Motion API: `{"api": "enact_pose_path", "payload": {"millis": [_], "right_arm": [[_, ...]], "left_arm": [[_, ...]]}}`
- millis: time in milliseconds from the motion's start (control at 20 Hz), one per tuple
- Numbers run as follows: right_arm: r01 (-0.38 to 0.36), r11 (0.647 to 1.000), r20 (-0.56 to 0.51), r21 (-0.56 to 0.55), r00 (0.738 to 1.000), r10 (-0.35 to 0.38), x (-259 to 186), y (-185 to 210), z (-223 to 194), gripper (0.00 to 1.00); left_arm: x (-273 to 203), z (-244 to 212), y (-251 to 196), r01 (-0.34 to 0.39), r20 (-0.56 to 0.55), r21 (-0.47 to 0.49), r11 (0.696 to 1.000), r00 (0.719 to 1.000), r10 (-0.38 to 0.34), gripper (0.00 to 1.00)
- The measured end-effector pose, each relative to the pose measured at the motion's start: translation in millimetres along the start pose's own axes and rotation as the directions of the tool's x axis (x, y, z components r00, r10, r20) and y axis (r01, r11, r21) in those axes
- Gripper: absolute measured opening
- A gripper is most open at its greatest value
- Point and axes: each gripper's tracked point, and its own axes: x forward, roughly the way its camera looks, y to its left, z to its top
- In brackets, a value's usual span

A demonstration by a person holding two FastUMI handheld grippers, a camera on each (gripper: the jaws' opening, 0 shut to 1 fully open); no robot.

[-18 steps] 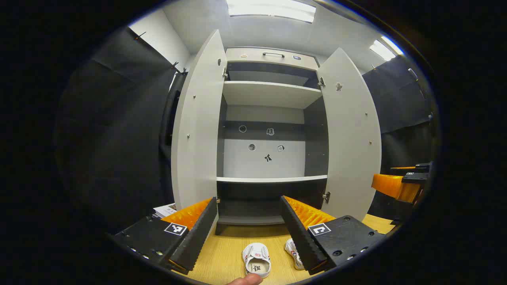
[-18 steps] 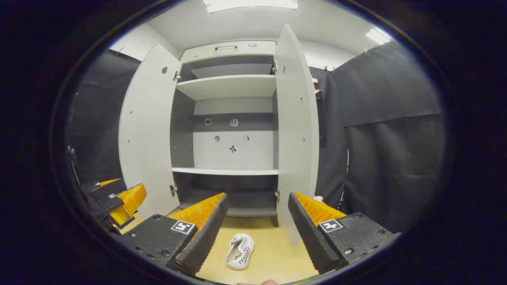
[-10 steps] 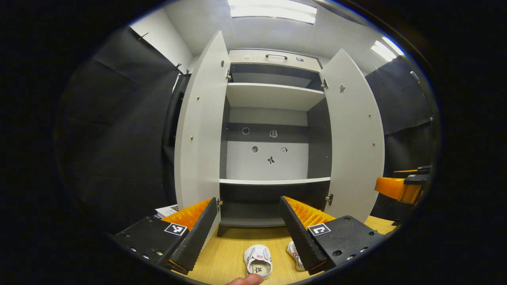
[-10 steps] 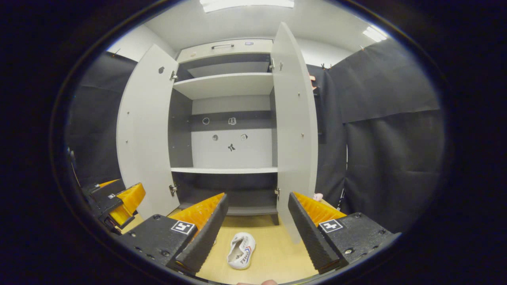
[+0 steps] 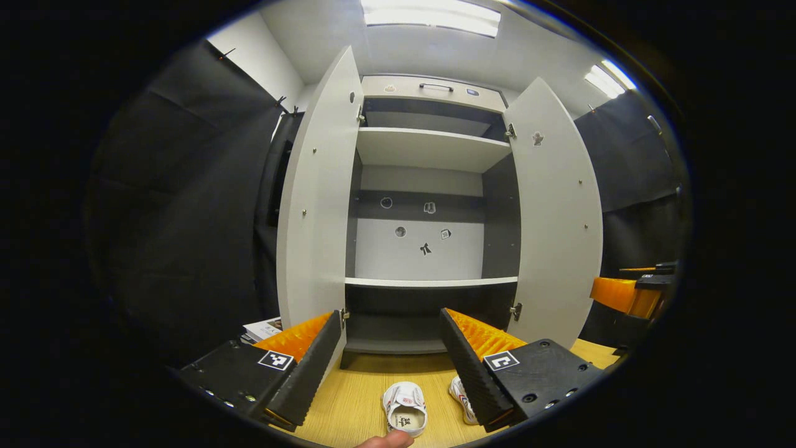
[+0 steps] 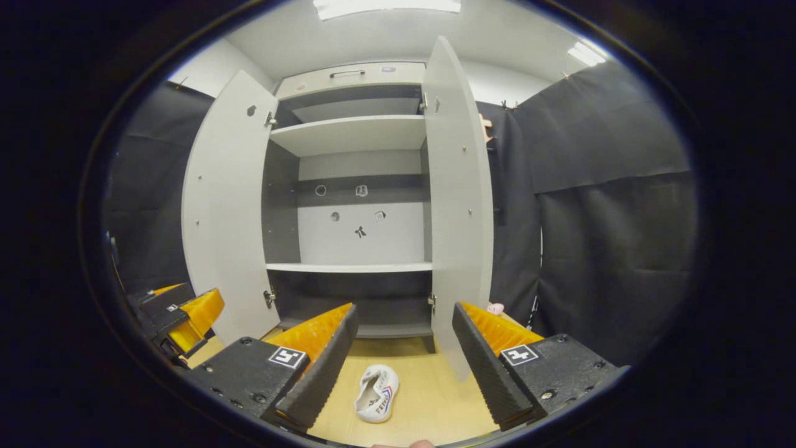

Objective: Grab one shoe with the right hand and put it into the shoe cabinet, grab the other shoe with the left hand and put it into the shoe cabinet; then close the right door with the right hand and the left door with the left hand.

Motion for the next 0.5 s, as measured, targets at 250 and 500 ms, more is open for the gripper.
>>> {"api": "enact_pose_path", "payload": {"millis": [250,500], "right_arm": [[-0.002,1.000,0.000,-0.004,1.000,0.002,-0.9,0.1,0.9,0.99],[-0.010,1.000,-0.005,-0.008,1.000,0.010,-1.6,2.7,0.1,0.99]], "left_arm": [[-1.1,1.0,0.5,0.006,0.001,0.003,1.000,1.000,-0.006,0.95],[-1.4,0.3,2.4,0.006,-0.001,0.002,1.000,1.000,-0.006,0.95]]}}
